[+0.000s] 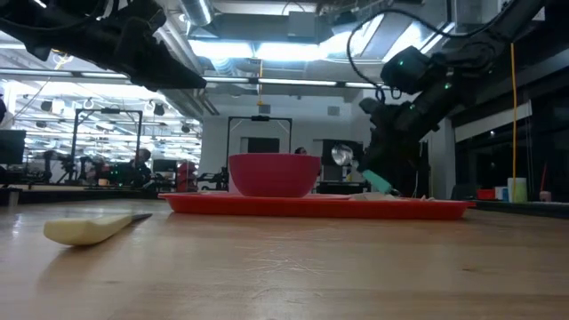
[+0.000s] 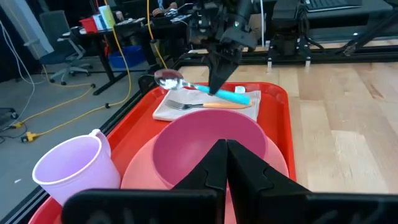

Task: Set up tray
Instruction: Put the blue spoon on top of the brown napkin to the left of the orange fork

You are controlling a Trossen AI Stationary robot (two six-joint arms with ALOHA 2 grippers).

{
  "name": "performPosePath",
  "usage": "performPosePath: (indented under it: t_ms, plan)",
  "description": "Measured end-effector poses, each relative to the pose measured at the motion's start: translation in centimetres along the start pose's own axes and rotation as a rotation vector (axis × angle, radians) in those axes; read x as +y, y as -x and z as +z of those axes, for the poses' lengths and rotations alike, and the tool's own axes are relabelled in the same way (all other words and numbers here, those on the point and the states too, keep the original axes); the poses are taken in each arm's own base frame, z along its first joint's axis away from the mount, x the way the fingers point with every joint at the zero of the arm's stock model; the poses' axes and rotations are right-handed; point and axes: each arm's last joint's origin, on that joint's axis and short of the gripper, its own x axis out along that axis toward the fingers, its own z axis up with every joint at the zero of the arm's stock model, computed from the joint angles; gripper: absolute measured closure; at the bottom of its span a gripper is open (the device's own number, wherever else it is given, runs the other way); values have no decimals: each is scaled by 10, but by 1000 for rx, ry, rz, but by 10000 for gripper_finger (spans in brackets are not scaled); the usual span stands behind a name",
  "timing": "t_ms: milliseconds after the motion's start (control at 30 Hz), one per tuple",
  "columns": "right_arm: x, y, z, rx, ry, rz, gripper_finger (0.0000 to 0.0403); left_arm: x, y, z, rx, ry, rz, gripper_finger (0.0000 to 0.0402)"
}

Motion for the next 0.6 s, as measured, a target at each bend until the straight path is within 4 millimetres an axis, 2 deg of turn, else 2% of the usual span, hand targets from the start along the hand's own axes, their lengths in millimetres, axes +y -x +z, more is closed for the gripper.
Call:
performPosePath:
  t_ms: [300,600]
  plan:
    - [-9,-19,-7,52,-163,-28,362,0,0,0,0,0,0,395]
    - [-9,-22,-5,42,-293,2,362,0,0,0,1,0,0,394]
